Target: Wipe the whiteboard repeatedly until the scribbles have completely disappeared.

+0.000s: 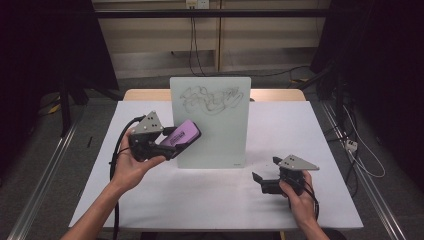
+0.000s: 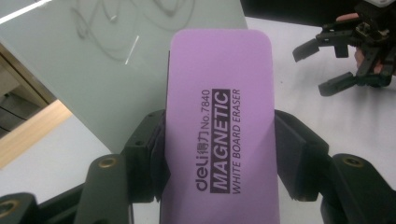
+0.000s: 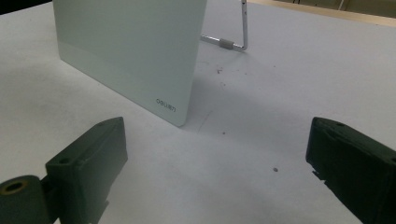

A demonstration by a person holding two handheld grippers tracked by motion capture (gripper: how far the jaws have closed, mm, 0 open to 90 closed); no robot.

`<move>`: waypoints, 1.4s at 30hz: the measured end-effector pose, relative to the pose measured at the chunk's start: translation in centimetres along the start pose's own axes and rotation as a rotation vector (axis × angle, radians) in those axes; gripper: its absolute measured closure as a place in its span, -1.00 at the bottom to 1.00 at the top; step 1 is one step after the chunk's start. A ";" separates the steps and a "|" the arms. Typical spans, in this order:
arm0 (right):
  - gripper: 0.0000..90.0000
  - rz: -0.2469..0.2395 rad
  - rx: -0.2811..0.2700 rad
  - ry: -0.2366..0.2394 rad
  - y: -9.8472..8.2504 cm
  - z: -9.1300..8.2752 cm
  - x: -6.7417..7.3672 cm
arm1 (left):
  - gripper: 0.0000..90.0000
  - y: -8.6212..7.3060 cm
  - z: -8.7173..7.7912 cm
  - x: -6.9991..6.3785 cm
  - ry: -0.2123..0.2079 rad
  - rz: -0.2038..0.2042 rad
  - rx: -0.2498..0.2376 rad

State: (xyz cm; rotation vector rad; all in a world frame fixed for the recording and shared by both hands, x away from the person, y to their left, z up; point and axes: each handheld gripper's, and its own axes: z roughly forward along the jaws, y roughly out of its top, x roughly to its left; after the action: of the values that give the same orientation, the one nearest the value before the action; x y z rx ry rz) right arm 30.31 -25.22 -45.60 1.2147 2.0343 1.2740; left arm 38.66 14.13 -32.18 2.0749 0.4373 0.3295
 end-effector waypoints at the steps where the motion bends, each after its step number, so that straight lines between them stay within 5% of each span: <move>1: -0.88 -0.001 0.001 0.000 0.0 0.0 0.0 | -0.09 0.2 0.0 0.0 -0.002 -0.003 -0.005; 25: -0.89 0.001 0.000 0.000 0.0 0.0 0.0 | -0.09 4.2 -1.0 2.0 0.074 0.048 -0.035; 34: -0.89 0.000 0.002 0.000 0.0 0.1 0.0 | -0.09 6.2 -1.0 2.6 0.150 0.084 -0.039; 42: -0.89 -0.003 0.004 0.002 0.0 0.1 -0.1 | -0.09 7.3 -0.3 3.3 0.147 0.088 -0.052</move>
State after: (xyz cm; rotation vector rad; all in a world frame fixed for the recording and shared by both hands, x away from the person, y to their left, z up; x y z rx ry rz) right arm 30.41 -25.25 -45.68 1.2120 2.0404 1.2708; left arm 42.82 12.29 -25.59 2.0299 0.4215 0.5428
